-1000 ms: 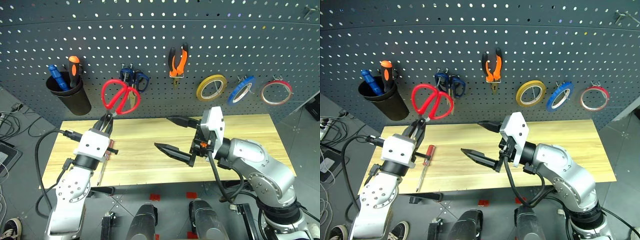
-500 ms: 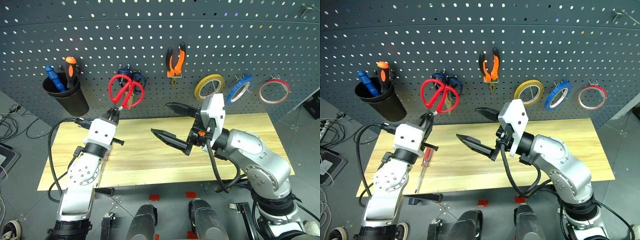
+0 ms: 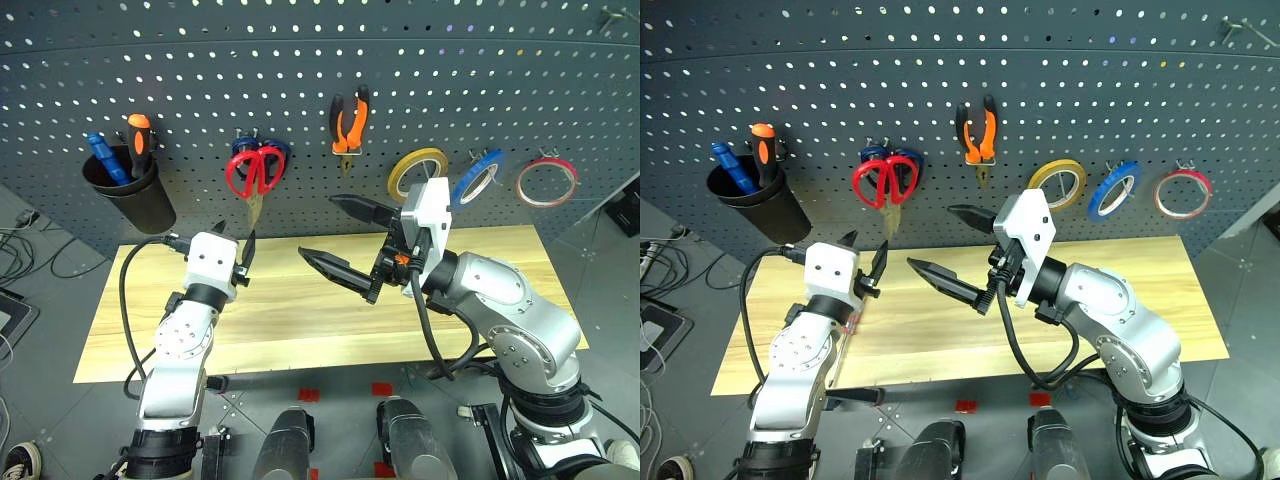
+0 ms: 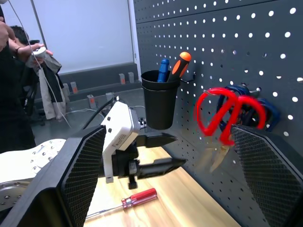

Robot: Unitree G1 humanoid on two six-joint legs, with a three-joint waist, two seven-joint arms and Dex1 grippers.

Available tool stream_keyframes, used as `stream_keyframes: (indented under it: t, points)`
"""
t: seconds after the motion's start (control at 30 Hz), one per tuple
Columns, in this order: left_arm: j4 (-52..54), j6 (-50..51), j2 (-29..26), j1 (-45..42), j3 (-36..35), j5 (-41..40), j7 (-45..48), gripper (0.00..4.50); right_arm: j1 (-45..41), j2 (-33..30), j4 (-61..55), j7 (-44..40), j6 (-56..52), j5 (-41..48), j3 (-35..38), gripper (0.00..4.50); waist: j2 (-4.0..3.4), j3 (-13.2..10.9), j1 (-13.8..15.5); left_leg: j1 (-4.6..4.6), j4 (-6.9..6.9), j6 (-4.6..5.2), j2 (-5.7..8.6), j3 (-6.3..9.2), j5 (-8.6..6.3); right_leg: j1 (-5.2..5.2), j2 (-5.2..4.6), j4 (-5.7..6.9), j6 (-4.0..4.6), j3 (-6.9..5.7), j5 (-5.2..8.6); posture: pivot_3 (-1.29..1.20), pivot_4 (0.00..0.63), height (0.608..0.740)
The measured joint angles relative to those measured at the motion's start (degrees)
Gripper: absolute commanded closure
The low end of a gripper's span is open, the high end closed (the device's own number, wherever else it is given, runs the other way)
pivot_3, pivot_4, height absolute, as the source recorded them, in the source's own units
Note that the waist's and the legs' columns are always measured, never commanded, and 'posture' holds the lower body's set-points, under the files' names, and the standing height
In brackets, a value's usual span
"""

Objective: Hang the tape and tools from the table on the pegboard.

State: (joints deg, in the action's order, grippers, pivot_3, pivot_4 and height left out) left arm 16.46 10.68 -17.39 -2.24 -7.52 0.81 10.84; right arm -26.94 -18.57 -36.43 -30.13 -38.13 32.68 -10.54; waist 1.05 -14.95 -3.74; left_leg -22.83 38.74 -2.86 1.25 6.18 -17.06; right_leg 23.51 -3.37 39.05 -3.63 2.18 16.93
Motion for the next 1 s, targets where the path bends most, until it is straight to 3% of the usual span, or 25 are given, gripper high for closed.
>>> stream_keyframes:
  t: [0.17,0.23,0.53,0.7,0.97,1.0]
  points:
    - [2.6,10.3,0.7,7.8,-4.2,-8.5,2.9,0.95,1.2,-8.9,-0.6,-0.3,-2.7,-8.9,-9.4,0.0,0.0,0.0,0.1,0.02,0.02,0.07,0.02,0.02,-0.04,-0.04,-0.01,0.03,0.0,-0.03,0.0,-0.04,0.256,0.74]
    - [2.4,14.2,-0.5,9.0,-5.8,-10.1,3.8,0.95,1.1,-9.8,-0.4,0.3,-5.6,-10.4,-11.3,0.0,0.01,0.0,0.2,0.01,0.04,0.07,0.01,0.05,-0.03,-0.03,0.01,0.04,0.0,-0.05,0.0,-0.04,0.261,0.74]
    - [-10.6,26.8,-7.8,1.2,-9.8,-14.2,6.7,0.95,-6.6,-1.2,-1.2,3.5,-23.0,-6.9,-13.0,0.0,0.04,-0.1,0.4,0.01,0.03,0.08,0.03,0.1,-0.04,-0.02,0.02,0.02,0.01,-0.06,-0.01,-0.05,0.292,0.74]
    - [-21.1,27.6,-10.5,-4.6,-9.9,-14.5,8.5,0.95,-9.6,3.7,-0.8,6.8,-28.2,-6.7,-13.0,0.0,0.1,-0.3,0.3,-0.02,0.0,0.08,0.0,0.12,-0.04,0.07,0.04,0.02,0.03,-0.07,-0.01,-0.06,0.322,0.74]
    - [-31.9,27.6,-10.7,-11.1,-9.8,-14.9,9.0,0.95,-10.5,5.1,-0.7,8.9,-33.2,-6.6,-12.0,0.0,0.26,-1.1,-0.2,-0.06,-0.01,0.09,0.0,0.12,-0.05,0.13,-0.01,0.03,0.04,-0.05,-0.02,-0.09,0.346,0.74]
    - [-33.6,27.5,-10.7,-11.7,-9.7,-14.8,9.0,1.34,-10.6,5.1,-0.7,9.0,-33.8,-6.5,-11.6,0.0,0.25,-1.2,-0.4,-0.06,-0.01,0.09,0.0,0.12,-0.05,0.14,-0.01,0.05,0.04,-0.04,-0.02,-0.09,0.345,0.74]
